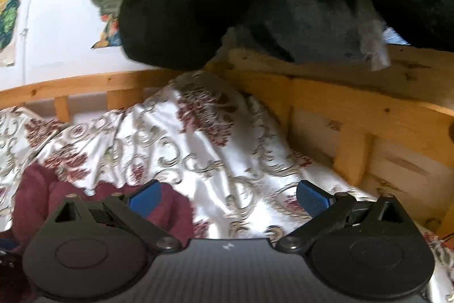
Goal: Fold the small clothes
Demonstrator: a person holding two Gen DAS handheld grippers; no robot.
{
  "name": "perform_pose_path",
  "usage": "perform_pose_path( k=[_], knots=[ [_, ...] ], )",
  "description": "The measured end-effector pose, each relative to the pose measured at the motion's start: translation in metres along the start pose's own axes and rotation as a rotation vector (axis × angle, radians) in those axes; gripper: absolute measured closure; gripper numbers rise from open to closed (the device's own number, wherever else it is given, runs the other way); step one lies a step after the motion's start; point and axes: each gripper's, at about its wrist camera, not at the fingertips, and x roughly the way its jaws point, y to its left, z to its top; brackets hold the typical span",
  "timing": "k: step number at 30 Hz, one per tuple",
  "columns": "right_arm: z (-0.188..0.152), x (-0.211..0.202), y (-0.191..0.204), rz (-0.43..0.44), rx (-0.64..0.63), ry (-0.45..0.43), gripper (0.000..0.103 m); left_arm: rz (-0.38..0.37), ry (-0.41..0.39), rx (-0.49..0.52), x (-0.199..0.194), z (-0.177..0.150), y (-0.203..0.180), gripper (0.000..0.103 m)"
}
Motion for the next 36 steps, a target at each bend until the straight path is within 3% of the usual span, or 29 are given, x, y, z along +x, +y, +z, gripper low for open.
perform_pose_path(
  k=[4,6,10,14,19,22,24,26,28,30,31,32,33,34,36],
  knots=[
    [-0.003,0.004,0.016,0.048,-0.042,0.017,0.000,-0.060,-0.033,-0.004,-0.014,-0.006,0.005,0.038],
    [-0.005,0.005,0.021,0.067,-0.047,0.025,0.000,-0.122,-0.053,-0.005,-0.022,-0.010,0.007,0.022],
    [-0.010,0.010,0.028,0.105,-0.049,0.049,0.000,-0.207,-0.121,-0.008,-0.044,-0.021,0.010,0.014],
    [-0.010,0.011,0.028,0.200,-0.014,0.048,0.000,-0.175,-0.202,-0.029,-0.065,-0.036,0.022,0.007],
    [-0.004,0.011,0.039,0.444,0.087,0.044,0.000,-0.037,-0.280,0.007,-0.082,-0.053,0.035,0.001],
    [0.003,0.012,0.066,0.586,0.067,0.042,0.001,0.063,-0.211,0.068,-0.070,-0.056,0.041,0.001],
    [0.008,0.013,0.090,0.639,0.005,0.051,0.006,0.068,-0.174,0.087,-0.060,-0.057,0.046,0.008],
    [0.007,0.012,0.109,0.664,-0.062,0.057,0.017,0.068,-0.156,0.083,-0.051,-0.059,0.049,0.008],
    [0.002,0.013,0.124,0.678,-0.112,0.073,0.020,0.078,-0.137,0.079,-0.045,-0.060,0.052,0.011],
    [-0.006,0.014,0.137,0.694,-0.148,0.097,0.029,0.086,-0.134,0.092,-0.042,-0.060,0.051,0.013],
    [-0.010,0.013,0.141,0.693,-0.162,0.102,0.041,0.090,-0.135,0.104,-0.040,-0.060,0.049,0.014],
    [-0.013,0.014,0.143,0.686,-0.170,0.106,0.060,0.096,-0.136,0.122,-0.038,-0.059,0.046,0.016],
    [-0.016,0.013,0.143,0.673,-0.165,0.110,0.071,0.101,-0.134,0.143,-0.036,-0.058,0.043,0.022],
    [-0.017,0.014,0.140,0.667,-0.142,0.119,0.089,0.102,-0.133,0.168,-0.035,-0.058,0.038,0.026],
    [-0.020,0.016,0.128,0.658,-0.058,0.128,0.094,0.102,-0.135,0.228,-0.032,-0.058,0.029,0.041]
  ],
)
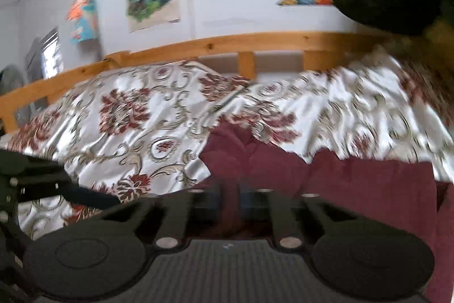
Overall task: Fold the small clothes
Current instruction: 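Fold the shirt bundle over with the left gripper toward the right gripper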
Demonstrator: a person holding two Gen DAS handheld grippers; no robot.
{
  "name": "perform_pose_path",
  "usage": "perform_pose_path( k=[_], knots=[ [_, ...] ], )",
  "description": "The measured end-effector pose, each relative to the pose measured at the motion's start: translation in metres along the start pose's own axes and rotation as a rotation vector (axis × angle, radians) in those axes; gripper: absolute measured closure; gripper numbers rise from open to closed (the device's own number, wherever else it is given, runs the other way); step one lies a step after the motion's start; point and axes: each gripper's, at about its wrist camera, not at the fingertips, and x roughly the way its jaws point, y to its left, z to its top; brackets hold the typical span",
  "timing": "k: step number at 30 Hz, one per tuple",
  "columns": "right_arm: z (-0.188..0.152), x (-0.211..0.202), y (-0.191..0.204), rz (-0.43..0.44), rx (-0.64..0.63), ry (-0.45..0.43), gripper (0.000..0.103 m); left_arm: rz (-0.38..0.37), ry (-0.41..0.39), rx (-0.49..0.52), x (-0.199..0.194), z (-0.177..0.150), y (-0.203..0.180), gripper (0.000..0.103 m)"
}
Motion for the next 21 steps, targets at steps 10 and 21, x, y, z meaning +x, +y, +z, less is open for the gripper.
perform_pose_path(
  k=[10,21],
  knots=[
    [-0.016,-0.022,-0.062,-0.029,0.410,0.002,0.096,0.057,-0.024,0.208,0.006,-0.001,-0.031,0.047],
    [-0.026,0.000,-0.074,0.098,0.548,0.032,0.040,0.069,-0.014,0.224,0.012,-0.005,-0.023,0.064]
  ],
)
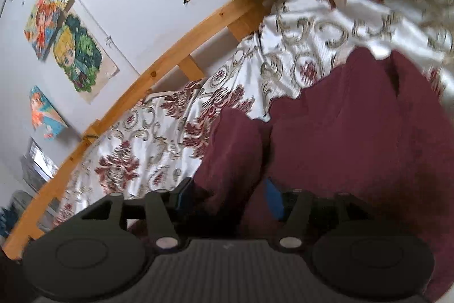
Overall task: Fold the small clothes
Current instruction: 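Fold the shirt bundle over with the left gripper toward the right gripper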
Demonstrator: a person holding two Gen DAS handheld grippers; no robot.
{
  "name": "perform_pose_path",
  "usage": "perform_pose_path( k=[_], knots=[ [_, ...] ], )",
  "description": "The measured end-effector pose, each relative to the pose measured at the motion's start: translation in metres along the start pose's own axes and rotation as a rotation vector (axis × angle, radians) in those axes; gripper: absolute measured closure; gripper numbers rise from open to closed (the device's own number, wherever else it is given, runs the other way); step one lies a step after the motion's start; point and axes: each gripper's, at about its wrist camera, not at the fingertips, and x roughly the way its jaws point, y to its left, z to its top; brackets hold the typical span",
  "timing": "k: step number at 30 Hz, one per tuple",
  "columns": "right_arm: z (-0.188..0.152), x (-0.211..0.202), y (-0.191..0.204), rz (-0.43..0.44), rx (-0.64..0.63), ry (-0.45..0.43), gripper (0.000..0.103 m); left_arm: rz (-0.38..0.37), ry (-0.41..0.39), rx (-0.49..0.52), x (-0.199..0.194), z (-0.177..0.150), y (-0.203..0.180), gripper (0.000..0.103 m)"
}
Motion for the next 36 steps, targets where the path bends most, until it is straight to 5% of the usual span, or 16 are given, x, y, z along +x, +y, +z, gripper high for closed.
perform_pose_path(
  k=[3,5,8,17,36],
  knots=[
    [0.002,0.010,-0.006,0.034,0.049,0.009,0.051,0.004,0.001,-0.004,0.000,0.003,0.001,0.076],
    [0.002,0.012,-0.007,0.020,0.046,0.004,0.078,-0.010,0.004,-0.024,0.000,0.005,0.004,0.079],
    [0.005,0.008,-0.006,0.007,0.034,-0.021,0.091,-0.014,0.003,-0.011,-0.002,0.008,0.002,0.083],
    [0.029,-0.026,0.007,-0.081,-0.125,-0.114,0.094,-0.066,-0.050,0.042,-0.004,0.032,-0.029,0.086],
    [0.054,-0.089,-0.025,-0.283,-0.107,-0.167,0.094,-0.215,-0.112,0.062,0.010,0.063,-0.079,0.086]
  ],
)
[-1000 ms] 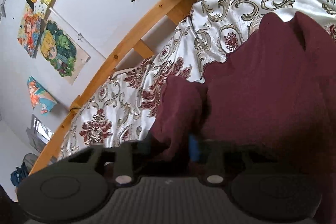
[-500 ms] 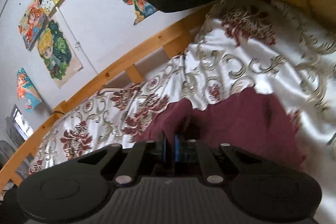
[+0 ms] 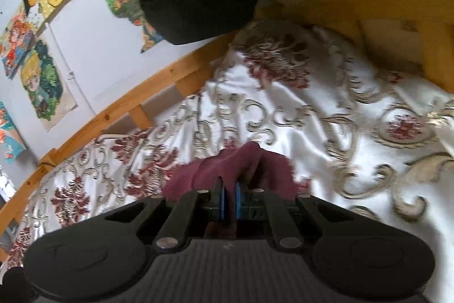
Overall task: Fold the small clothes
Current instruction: 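Fold the shirt bundle over with the left gripper toward the right gripper, then open both grippers and lift them off the folded maroon bundle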
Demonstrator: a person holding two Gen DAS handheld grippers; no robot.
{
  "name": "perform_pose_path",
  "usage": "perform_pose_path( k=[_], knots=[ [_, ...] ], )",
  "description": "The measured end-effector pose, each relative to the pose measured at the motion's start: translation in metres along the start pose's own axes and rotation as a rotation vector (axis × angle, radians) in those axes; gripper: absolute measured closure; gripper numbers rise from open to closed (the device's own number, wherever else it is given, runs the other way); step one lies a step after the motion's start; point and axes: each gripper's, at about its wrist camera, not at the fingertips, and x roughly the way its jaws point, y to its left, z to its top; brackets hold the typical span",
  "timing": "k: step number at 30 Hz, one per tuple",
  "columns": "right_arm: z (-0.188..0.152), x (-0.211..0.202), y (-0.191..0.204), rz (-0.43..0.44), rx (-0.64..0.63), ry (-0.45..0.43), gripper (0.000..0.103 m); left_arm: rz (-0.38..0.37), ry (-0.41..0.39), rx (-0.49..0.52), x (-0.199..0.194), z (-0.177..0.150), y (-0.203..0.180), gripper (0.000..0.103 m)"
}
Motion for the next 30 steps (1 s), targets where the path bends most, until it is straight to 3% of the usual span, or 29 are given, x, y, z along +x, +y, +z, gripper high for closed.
perform_pose_path(
  k=[20,30],
  knots=[
    [-0.011,-0.006,-0.009,-0.059,-0.014,0.076,0.094,-0.012,0.011,-0.005,0.000,-0.013,-0.014,0.084],
    [-0.024,-0.020,-0.005,-0.127,-0.101,0.137,0.092,-0.090,0.018,-0.163,-0.010,-0.018,0.007,0.081]
  ],
)
